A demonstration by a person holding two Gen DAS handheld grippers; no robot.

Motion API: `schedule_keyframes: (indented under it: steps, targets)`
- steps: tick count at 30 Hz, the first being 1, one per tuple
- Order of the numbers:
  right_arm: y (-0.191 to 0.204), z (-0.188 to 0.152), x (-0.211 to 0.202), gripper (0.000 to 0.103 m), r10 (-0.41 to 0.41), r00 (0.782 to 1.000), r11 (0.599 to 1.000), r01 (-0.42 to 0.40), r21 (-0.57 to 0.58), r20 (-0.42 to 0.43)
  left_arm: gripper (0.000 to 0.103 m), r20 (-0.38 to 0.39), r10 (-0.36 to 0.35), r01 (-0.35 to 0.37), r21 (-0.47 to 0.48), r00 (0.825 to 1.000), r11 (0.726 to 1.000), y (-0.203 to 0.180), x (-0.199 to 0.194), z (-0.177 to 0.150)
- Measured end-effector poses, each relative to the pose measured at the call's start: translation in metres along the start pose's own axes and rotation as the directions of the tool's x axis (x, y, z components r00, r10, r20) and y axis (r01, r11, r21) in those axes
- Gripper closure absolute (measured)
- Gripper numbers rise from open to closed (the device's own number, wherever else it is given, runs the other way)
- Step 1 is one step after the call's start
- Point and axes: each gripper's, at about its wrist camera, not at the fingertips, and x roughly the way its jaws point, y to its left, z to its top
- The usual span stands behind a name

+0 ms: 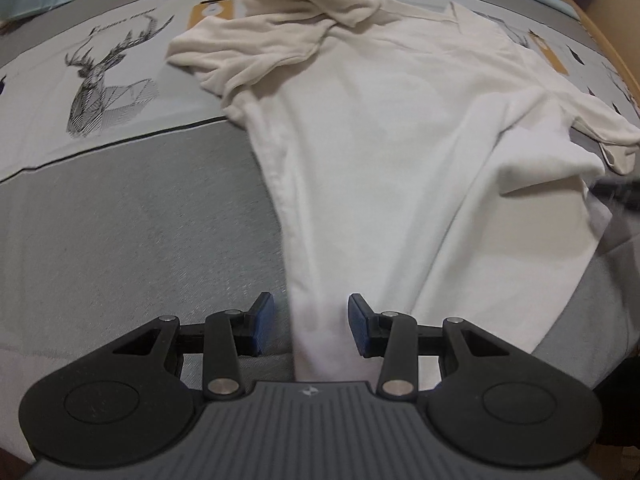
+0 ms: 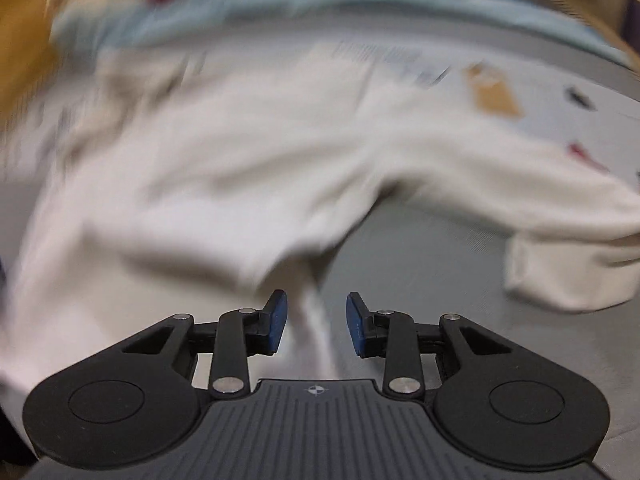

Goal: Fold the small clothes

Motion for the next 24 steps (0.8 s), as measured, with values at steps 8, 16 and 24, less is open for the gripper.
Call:
schedule_keyframes:
  steps: [8, 16, 24]
  targets:
    - [0.002, -0.031, -0.023, 0.099, 0.013, 0.998, 0.996, -0.019, -0.093, -0.059, 0.058, -0.006, 0.007, -0.007, -0.028, 1.000, 1.000, 0.009, -0.004, -0.002]
    - [-0.023, -0.103, -0.060, 0.100, 0.155, 0.943, 0.976, -0.192, -0.104, -0.294, 0.058, -0.018, 0.009, -0.009, 0.022, 1.000, 1.000, -0.003, -0.002, -0.005]
    - [-0.047, -0.111, -0.084, 0.091, 0.181, 0.971, 0.983, -0.176, 0.043, -0.156, 0.058, -0.063, 0.022, -0.019, 0.043, 0.998, 0.999, 0.000, 0.008, -0.008]
